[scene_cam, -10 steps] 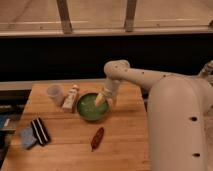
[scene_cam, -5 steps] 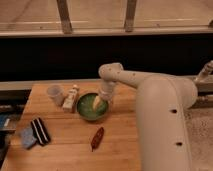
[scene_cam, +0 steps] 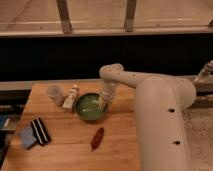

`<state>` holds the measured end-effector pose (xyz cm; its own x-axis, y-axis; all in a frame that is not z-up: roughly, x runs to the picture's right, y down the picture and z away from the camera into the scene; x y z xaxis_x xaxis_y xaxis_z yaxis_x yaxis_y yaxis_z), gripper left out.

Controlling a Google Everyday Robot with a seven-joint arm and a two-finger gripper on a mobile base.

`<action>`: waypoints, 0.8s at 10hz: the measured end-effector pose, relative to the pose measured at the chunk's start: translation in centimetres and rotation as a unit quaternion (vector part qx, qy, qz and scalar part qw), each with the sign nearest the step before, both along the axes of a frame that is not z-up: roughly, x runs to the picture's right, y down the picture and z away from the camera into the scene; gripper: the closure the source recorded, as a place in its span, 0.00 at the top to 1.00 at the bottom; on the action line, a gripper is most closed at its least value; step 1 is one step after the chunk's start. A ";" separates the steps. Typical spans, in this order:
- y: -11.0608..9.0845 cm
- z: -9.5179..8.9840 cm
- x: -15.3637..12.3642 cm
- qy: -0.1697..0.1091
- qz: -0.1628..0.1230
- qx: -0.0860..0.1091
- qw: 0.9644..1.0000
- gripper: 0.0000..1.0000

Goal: Drag the ceramic bowl in a circle

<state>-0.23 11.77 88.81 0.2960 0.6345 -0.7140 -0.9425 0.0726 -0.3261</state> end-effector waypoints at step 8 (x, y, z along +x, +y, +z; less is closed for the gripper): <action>-3.2 -0.6 9.4 0.121 0.025 0.027 0.992 0.00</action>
